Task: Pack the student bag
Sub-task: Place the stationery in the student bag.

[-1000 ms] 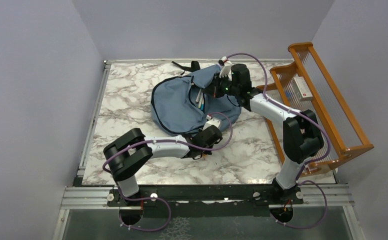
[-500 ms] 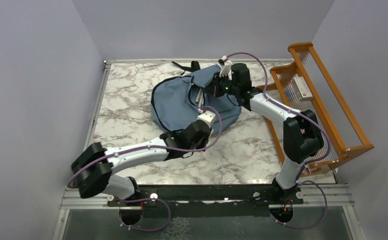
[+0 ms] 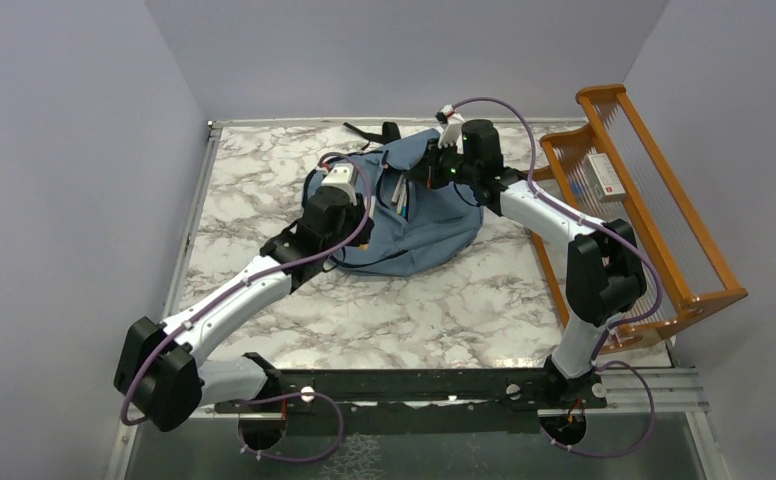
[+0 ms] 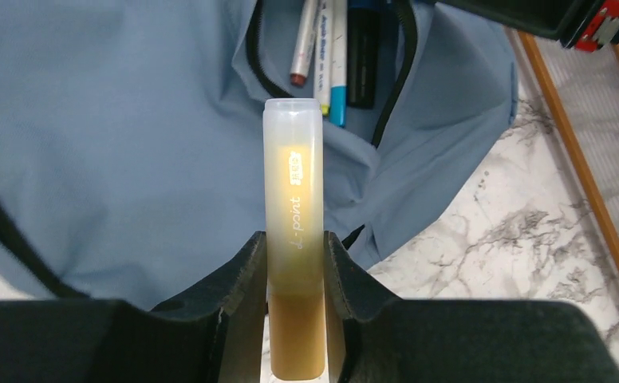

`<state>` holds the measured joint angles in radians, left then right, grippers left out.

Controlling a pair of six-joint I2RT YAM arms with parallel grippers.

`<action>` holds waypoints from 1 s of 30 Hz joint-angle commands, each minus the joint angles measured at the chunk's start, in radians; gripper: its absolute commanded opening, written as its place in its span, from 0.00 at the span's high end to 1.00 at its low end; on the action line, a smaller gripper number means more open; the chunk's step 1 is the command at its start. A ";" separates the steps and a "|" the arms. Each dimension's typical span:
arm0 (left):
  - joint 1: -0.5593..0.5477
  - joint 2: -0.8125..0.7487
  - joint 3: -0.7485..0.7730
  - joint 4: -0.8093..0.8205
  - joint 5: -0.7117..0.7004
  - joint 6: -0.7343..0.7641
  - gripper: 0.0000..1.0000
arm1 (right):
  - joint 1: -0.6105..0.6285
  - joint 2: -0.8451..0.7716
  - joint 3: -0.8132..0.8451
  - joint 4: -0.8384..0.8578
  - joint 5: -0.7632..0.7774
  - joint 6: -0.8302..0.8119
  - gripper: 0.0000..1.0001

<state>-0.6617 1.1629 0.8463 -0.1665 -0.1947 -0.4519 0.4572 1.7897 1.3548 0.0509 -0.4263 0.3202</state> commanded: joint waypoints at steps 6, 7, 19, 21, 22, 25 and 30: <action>0.116 0.146 0.141 0.021 0.322 -0.028 1.00 | 0.011 -0.003 0.066 0.027 -0.010 -0.010 1.00; 0.123 0.168 0.159 0.013 0.345 -0.033 1.00 | 0.011 -0.003 0.066 0.027 -0.012 -0.009 1.00; 0.205 0.393 0.308 -0.013 0.498 0.022 1.00 | 0.011 -0.013 0.035 0.045 -0.026 0.008 1.00; 0.218 0.410 0.315 0.007 0.498 0.030 1.00 | 0.011 -0.018 0.025 0.050 -0.027 0.010 1.00; 0.224 0.420 0.321 0.018 0.499 0.035 1.00 | 0.011 -0.021 0.021 0.050 -0.027 0.008 0.99; 0.243 0.468 0.367 0.030 0.527 0.043 1.00 | 0.011 -0.024 0.018 0.044 -0.030 0.004 1.00; 0.250 0.539 0.450 0.025 0.547 0.065 1.00 | 0.011 -0.036 0.014 0.036 -0.026 0.004 0.99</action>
<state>-0.4168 1.6634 1.2217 -0.1715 0.3023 -0.4213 0.4572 1.7901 1.3670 0.0471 -0.4271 0.3141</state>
